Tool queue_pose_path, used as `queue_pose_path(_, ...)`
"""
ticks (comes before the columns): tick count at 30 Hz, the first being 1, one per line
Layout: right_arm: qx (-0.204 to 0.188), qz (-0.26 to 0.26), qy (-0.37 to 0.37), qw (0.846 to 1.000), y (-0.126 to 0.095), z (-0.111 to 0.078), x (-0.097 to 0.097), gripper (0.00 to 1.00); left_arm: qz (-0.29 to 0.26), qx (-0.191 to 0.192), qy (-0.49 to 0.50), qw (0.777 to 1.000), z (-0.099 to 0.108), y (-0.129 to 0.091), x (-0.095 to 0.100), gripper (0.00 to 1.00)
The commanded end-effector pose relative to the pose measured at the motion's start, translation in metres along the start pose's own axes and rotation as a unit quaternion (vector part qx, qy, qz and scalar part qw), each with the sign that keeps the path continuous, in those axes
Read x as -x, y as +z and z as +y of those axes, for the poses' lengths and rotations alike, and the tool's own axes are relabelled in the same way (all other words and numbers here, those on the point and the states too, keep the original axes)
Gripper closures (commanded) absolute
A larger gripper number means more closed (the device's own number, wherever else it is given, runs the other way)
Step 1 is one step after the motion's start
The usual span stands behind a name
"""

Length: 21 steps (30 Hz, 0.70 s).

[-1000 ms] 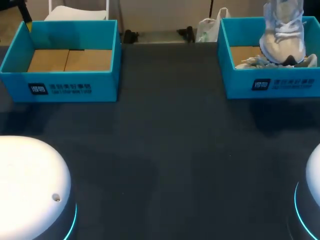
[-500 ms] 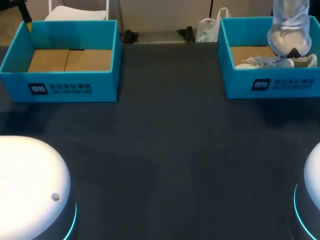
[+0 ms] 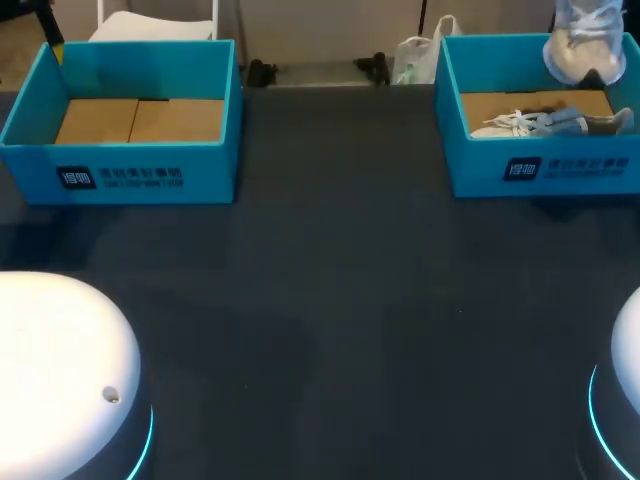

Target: Take the shoe out of the shoebox, open the shoe tongue, remove and reinsert the insole, then place the shoe into the shoebox

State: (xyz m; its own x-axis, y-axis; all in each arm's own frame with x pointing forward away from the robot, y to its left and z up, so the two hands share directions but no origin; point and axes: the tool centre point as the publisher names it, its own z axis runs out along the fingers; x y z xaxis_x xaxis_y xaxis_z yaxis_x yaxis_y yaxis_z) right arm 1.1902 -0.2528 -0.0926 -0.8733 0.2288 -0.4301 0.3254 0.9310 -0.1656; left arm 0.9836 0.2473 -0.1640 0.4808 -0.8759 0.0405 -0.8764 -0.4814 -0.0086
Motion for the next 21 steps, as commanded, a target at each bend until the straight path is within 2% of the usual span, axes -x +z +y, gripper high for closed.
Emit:
queue_pose_path(1,-0.024,0.035,0.11,0.993,0.005,-0.02,0.022,1.0,-0.001,-0.002,-0.001,1.0,0.002,-0.001,0.001,0.0)
queue_pose_path(4,-0.059,0.046,0.193,0.978,0.005,-0.029,0.025,1.0,-0.001,-0.002,-0.001,1.0,0.002,-0.001,0.001,0.0)
queue_pose_path(7,-0.088,0.072,0.282,0.953,0.008,-0.036,0.025,1.0,-0.001,-0.002,-0.001,1.0,0.002,-0.001,0.001,0.0)
queue_pose_path(12,-0.099,0.086,0.376,0.917,0.009,-0.04,0.021,1.0,-0.001,-0.002,-0.001,1.0,0.002,-0.001,0.001,0.0)
queue_pose_path(16,-0.115,0.087,0.433,0.89,0.004,-0.042,0.004,1.0,-0.001,-0.002,-0.001,1.0,0.002,-0.001,0.001,0.0)
queue_pose_path(21,-0.115,0.087,0.433,0.89,0.004,-0.042,0.004,1.0,-0.001,-0.002,-0.001,1.0,0.002,-0.001,0.001,0.0)
